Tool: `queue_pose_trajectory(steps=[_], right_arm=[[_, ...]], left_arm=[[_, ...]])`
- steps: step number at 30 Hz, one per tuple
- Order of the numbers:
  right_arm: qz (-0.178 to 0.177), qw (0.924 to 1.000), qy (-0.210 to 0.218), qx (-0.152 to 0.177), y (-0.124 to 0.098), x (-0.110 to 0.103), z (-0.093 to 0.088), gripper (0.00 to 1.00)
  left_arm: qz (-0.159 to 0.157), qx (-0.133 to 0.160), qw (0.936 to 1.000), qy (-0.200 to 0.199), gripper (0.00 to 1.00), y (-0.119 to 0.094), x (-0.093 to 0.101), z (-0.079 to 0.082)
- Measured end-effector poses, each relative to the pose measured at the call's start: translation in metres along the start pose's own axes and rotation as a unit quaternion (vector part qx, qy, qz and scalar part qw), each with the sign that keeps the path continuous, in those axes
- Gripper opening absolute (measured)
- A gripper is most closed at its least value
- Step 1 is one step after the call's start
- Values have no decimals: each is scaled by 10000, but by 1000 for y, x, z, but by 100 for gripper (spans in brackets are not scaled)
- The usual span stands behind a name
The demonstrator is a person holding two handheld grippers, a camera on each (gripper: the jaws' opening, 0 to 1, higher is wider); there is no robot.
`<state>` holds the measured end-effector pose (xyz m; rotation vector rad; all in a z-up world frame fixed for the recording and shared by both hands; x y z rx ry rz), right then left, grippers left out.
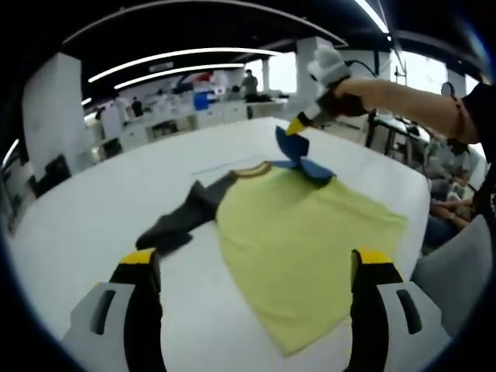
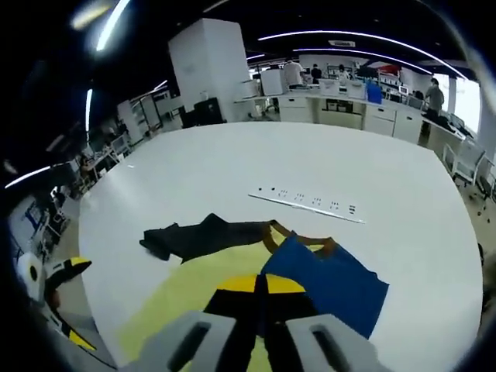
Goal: Fold the garment on the visible template until the final outline fits inside the template.
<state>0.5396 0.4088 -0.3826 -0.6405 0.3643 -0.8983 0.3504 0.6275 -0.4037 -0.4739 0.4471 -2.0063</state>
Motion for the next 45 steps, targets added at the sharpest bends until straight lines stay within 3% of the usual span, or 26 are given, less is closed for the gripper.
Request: queue_pose_trajectory(steps=[5,15,20,31,40,45], right_arm=[[85,9999,68,-2,11,-14,3,0],[153,9997,66,-195,30,-29,-9,0],[237,9995,155,-116,36,-37,-6,0],[351,9984,140,-419,66,-42,-28,0],[566,9955,437,-614,96,-52,-46,0],[670,9945,475,-646,104,-59,-49,0]], left_arm=[[9,27,10000,-12,99,-2,0,0],[43,-15,10000,-47,99,-4,-5,-5],[35,-69,9999,-89,99,-2,-5,-9],[-5,-130,9997,-221,99,3,-10,-14],[-203,-65,9997,-99,99,11,-3,-16],[-393,-51,9989,-248,99,16,2,-18]])
Point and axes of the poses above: the point that each gripper's makers call its tool centre point, and the gripper's own axes: y roughly forward along the fingers, x roughly to its right, z roughly out of its top, the point moved 3 cm from there along -y, roughly backward along the fingers, and after that the axes turned 12 degrees about -y, right-handed, at the moved point
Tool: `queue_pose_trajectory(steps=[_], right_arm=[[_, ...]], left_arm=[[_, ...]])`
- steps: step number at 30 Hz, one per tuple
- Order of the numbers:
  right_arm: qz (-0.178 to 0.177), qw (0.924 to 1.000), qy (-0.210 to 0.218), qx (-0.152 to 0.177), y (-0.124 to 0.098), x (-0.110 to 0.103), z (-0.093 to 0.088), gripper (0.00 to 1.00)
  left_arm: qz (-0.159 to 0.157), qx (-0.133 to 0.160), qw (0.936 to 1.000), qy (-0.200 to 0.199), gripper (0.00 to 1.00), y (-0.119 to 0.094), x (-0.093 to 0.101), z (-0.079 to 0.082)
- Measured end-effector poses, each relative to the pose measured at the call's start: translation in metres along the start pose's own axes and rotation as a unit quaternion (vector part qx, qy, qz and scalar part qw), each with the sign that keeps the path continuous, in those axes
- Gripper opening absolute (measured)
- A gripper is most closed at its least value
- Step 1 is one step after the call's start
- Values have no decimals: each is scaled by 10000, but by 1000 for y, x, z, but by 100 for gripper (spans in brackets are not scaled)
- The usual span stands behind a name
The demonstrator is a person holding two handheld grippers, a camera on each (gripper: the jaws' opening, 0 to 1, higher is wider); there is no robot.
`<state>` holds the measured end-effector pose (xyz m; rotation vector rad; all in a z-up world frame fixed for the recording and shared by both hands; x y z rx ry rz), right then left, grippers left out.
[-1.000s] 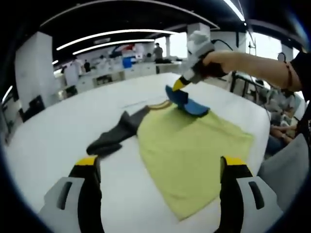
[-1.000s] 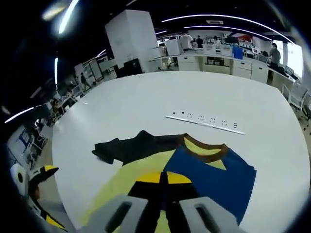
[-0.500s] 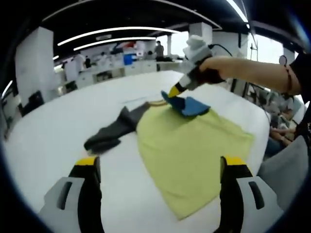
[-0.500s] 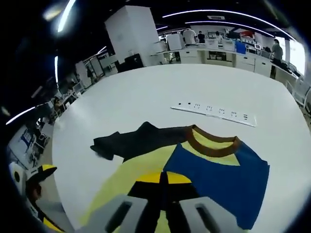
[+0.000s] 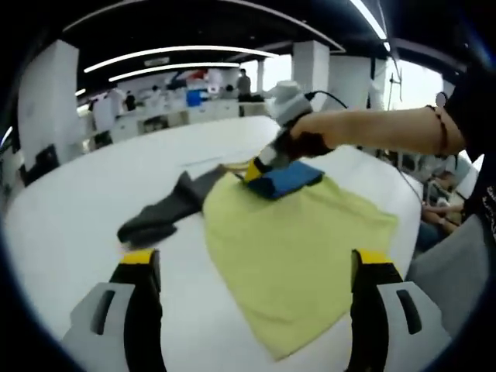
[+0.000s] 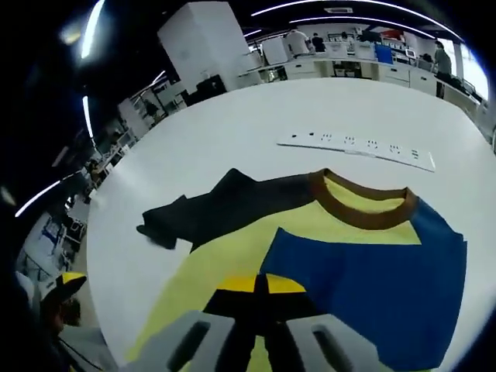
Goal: Fold the garment on the visible template until the final outline fits inside the template.
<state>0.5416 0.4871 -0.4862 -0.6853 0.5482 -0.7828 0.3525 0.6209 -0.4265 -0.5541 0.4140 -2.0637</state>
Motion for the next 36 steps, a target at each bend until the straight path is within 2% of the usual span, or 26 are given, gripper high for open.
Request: queue_pose_trajectory(steps=[10,13,19,23,26,32,36], right_arm=[[267,9995,4,-157,13,-8,-11,1],[138,9998,-40,-98,7,-1,-10,5],[-163,9998,-19,-102,-4,14,-11,20],[-193,9993,51,-331,-1,18,-23,20],[-220,9991,74,-363,2,18,-29,20],[-508,9980,85,-365,0,23,-30,12],[-685,9966,160,-428,-2,27,-34,11]], left_arm=[[-150,-133,9998,-69,99,9,1,-4],[-247,-197,9995,34,99,10,6,-5],[-180,-125,9998,43,99,11,5,-1],[-195,-33,9998,-43,99,11,6,2],[-192,-20,9998,-18,99,10,6,3],[-130,-34,9999,8,99,10,5,0],[-87,-34,10000,-34,99,10,3,-2]])
Point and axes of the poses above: the point that each gripper's makers call its tool centre point, and the gripper's own axes: y roughly forward along the fingers, x roughly to its right, z roughly out of its top, the point moved 3 cm from there along -y, roughly backward along the fingers, and after that the axes turned 12 degrees about -y, right-handed, at the moved point
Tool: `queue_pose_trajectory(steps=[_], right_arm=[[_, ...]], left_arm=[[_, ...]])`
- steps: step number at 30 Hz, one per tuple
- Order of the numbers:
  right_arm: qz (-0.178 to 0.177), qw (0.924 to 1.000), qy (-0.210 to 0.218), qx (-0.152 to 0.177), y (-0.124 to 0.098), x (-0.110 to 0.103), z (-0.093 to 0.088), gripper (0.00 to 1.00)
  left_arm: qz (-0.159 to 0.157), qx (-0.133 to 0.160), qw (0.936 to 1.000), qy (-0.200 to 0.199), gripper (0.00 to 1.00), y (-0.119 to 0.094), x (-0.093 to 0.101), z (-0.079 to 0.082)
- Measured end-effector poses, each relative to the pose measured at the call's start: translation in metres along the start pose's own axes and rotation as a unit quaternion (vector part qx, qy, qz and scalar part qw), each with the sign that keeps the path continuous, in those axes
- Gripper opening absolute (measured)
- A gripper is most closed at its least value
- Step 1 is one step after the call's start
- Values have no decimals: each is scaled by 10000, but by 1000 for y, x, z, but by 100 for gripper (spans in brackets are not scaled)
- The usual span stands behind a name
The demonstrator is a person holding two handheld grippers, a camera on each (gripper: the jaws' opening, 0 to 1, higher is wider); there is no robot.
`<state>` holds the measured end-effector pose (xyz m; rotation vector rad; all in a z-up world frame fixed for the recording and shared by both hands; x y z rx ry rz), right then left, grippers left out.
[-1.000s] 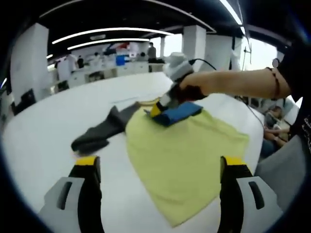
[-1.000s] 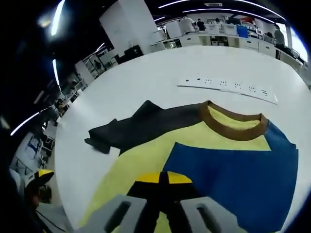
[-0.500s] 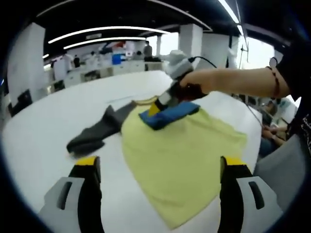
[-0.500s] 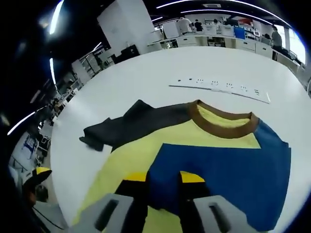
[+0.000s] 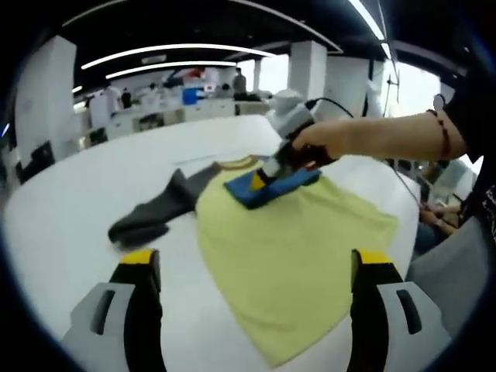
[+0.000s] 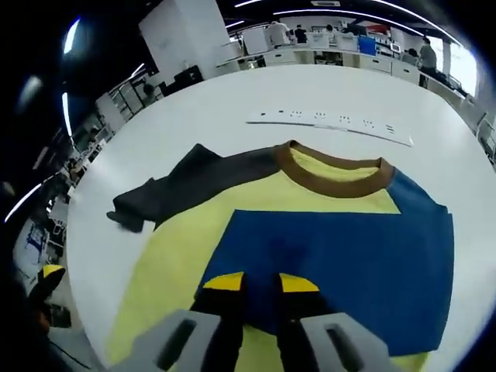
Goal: Fold the garment on the visible template until the final outline fits inside the template.
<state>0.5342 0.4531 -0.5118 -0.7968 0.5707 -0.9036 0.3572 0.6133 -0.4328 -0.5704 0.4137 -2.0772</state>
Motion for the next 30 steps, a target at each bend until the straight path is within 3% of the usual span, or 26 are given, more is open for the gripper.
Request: queue_pose_trajectory(steps=[4,7,13,22,28,30], right_arm=[[11,10000,-8,64,2,-2,2,10],[-150,9998,-141,52,3,0,0,0],[-120,9997,-186,99,3,-2,2,0],[487,9967,268,598,-8,-31,30,0],[852,9929,214,796,-8,-56,44,0],[1150,9888,71,944,-6,-69,49,0]], left_arm=[[32,4,10000,45,99,1,-1,0],[14,-7,10000,37,99,3,-1,-2],[-33,-50,9999,-102,99,5,-4,-9],[-29,48,10000,-73,99,4,-7,-3],[-125,101,9997,-190,99,3,-5,-2],[-110,109,9997,-162,99,2,-5,-1]])
Point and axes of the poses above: the point that each gripper's makers call its tool centre point, and the gripper's own axes: y roughly forward along the fingers, x roughly to its right, z roughly out of its top, the point moved 3 cm from there along -y, roughly backward along the fingers, and after that the axes turned 12 degrees about -y, right-handed, at the moved point
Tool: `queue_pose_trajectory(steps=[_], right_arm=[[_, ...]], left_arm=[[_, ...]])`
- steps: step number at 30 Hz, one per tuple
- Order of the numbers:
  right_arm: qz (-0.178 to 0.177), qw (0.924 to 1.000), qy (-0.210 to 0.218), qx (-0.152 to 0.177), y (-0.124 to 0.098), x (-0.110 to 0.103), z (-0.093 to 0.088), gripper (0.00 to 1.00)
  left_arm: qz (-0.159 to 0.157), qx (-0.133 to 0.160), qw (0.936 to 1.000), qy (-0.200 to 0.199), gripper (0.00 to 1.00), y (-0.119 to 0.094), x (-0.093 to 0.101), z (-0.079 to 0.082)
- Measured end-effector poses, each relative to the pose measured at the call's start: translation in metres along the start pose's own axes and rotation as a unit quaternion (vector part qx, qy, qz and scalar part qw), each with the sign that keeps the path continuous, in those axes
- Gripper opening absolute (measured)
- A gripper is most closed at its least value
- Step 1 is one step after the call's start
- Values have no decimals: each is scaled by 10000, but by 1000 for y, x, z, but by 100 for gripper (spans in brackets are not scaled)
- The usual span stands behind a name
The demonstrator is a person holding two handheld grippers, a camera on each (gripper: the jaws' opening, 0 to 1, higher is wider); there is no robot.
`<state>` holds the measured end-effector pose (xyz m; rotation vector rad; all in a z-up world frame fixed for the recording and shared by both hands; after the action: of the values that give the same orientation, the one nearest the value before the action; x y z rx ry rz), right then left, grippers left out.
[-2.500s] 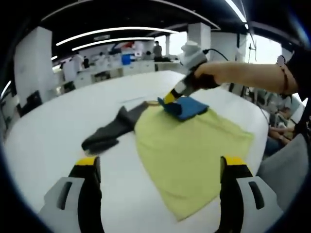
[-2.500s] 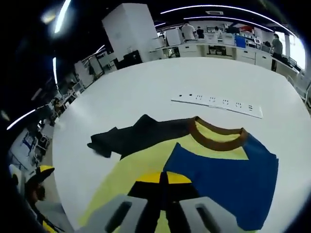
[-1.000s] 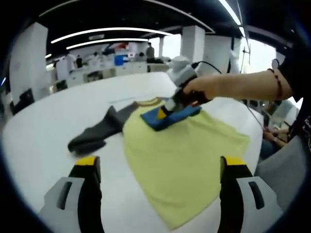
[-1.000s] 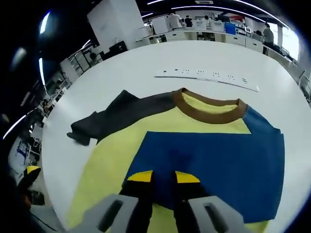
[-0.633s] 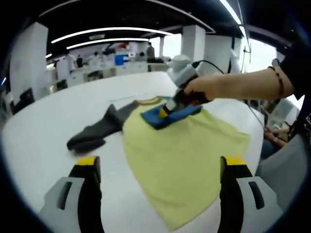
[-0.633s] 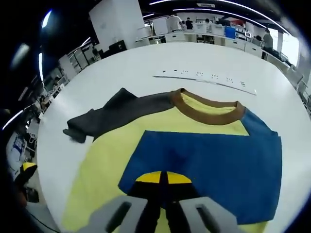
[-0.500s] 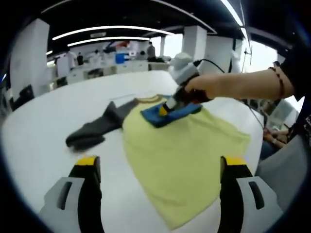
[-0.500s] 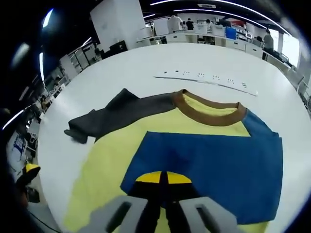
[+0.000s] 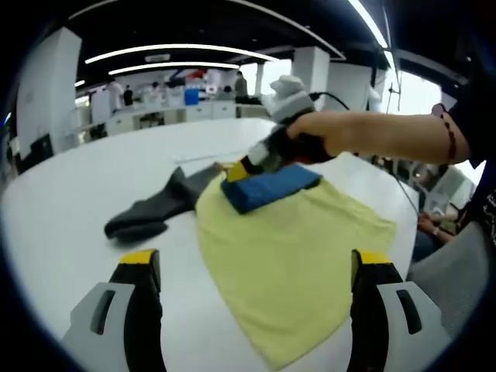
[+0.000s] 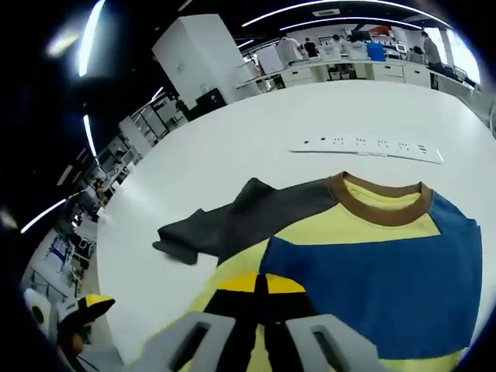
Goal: Fold the garment on the visible template until the final outline fits inside the template.
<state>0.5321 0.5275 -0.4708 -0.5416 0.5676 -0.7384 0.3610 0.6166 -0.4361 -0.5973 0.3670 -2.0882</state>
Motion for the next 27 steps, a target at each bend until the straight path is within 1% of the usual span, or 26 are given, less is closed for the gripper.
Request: queue_pose_trajectory(steps=[1,3,4,8,10,12,13,14,18,21,23,26,27], right_arm=[[122,9999,-66,42,2,-5,1,0],[102,9999,-63,16,4,-9,-1,0],[109,9999,-105,26,4,-10,-1,2],[63,9999,-151,-43,4,-8,-4,7],[-66,9997,-226,-88,2,-3,-5,11],[-253,9989,-355,-148,-1,5,-6,22],[-376,9983,-407,-189,-4,10,-7,27],[-543,9967,-550,-261,-7,17,-9,34],[-863,9927,-750,-388,-17,32,-13,50],[-1106,9898,-800,-415,-27,45,-14,56],[-1246,9886,-747,-390,-35,55,-16,58],[-1307,9884,-667,-392,-43,64,-18,59],[-1311,9881,-703,-382,-45,65,-19,59]], left_arm=[[14,-9,10000,20,99,0,0,0],[15,-27,10000,28,99,-1,0,-1],[20,-31,10000,24,99,-1,0,-1],[35,-36,10000,49,99,-2,-1,-1],[43,-19,10000,71,99,-2,-1,0],[50,-14,9999,110,99,-2,-2,1],[59,-27,9999,117,99,-2,-1,0],[64,-34,9999,135,99,-2,-1,0],[29,-68,9996,279,99,-1,4,0],[-37,-23,9996,280,99,0,7,3],[-22,59,9993,379,99,0,9,6],[-15,131,9991,415,99,-2,11,9],[-31,140,9991,387,99,-2,12,9]])
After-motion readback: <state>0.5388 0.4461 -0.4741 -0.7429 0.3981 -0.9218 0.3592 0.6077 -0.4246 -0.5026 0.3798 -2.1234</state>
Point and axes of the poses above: the point that each gripper's makers call its tool centre point, and the gripper's own axes: y roughly forward along the fingers, x roughly to its right, z roughly out of its top, the point moved 3 cm from there along -y, roughly backward along the fingers, and after that the axes turned 12 degrees about -y, right-handed, at the moved point
